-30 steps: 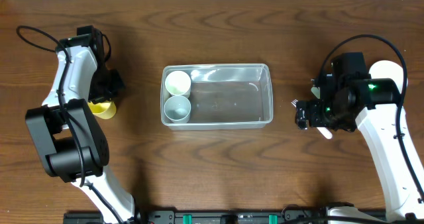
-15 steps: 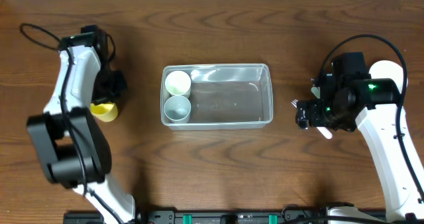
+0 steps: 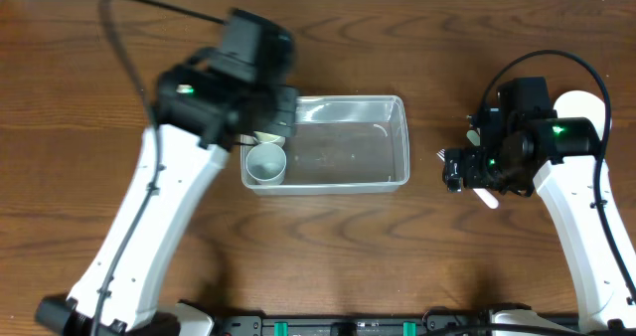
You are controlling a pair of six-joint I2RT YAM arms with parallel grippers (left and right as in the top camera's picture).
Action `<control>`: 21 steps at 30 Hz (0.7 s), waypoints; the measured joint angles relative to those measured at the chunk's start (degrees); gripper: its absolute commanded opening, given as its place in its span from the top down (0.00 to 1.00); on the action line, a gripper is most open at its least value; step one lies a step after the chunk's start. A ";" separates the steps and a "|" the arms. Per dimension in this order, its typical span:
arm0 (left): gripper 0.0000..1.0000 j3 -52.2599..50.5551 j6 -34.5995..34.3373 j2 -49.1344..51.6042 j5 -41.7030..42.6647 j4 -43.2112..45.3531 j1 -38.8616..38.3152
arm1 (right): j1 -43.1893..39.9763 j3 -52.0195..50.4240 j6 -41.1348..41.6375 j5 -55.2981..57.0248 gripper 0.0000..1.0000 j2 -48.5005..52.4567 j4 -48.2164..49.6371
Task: Pack container
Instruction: 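Grasp the yellow cup and place it beside the white cup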
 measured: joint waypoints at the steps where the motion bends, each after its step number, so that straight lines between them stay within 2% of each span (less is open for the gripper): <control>1: 0.94 0.00 -0.04 1.09 0.11 0.24 -1.31 | 0.00 0.00 0.00 0.00 0.04 0.00 0.00; 13: 0.94 -0.11 -0.04 18.10 1.97 4.59 -3.37 | 0.00 0.00 0.00 0.02 0.03 0.00 -0.17; 21: 0.94 -0.11 -0.04 25.46 1.99 6.47 -3.37 | 0.00 0.00 0.00 0.00 0.03 0.00 -0.17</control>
